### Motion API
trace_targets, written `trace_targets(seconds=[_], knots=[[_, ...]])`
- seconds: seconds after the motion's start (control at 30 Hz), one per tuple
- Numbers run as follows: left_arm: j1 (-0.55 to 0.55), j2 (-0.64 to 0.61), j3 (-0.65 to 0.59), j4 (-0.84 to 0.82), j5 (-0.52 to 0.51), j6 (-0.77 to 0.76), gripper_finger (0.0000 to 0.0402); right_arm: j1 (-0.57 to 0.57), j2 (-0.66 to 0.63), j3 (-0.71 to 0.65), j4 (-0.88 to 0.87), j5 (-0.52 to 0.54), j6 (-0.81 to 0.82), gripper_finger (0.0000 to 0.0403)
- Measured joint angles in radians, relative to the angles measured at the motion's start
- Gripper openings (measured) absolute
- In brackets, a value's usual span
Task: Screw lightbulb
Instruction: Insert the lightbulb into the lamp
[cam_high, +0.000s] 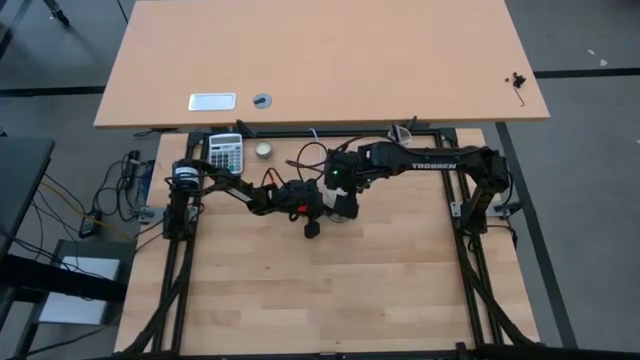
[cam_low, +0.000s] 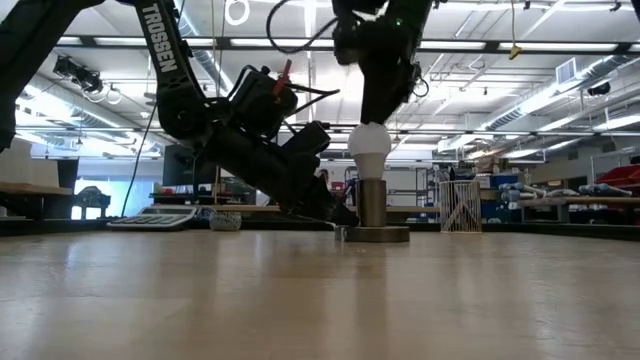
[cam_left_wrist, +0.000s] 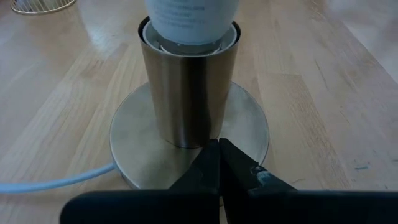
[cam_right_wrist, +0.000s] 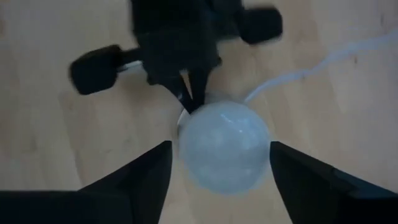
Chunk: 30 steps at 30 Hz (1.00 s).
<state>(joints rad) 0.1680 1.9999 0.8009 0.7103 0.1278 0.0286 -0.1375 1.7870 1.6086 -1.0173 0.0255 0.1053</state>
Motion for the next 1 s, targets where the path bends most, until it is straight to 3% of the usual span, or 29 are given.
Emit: trace_targets(seconds=[0.17,0.33,0.57,0.77,0.87,1.0], knots=[[0.0,0.0,0.0,-0.003,0.0,-0.001,0.0002,-0.001,-0.002,0.048,-0.019,-0.002,-0.264,0.0305],[0.0,0.0,0.0,-0.005,-0.001,-0.001,0.0002,-0.011,-0.003,0.032,-0.01,-0.089,-0.529,0.0313],[0.0,0.0,0.0,-0.005,-0.001,-0.002,0.0002,-0.038,-0.003,-0.041,0.059,-0.071,-0.637,0.0293],[0.0,0.0,0.0,-0.012,-0.001,-0.002,0.0002,-0.04,-0.007,-0.069,0.09,-0.043,-0.565,0.0262],[0.0,-0.001,0.0,-0.013,-0.001,-0.002,0.0002,-0.042,-0.01,-0.078,0.09,-0.033,-0.397,0.0238],[0.0,-0.001,0.0,-0.013,-0.002,-0.002,0.0002,-0.029,-0.013,-0.095,0.096,-0.012,-0.054,0.022]])
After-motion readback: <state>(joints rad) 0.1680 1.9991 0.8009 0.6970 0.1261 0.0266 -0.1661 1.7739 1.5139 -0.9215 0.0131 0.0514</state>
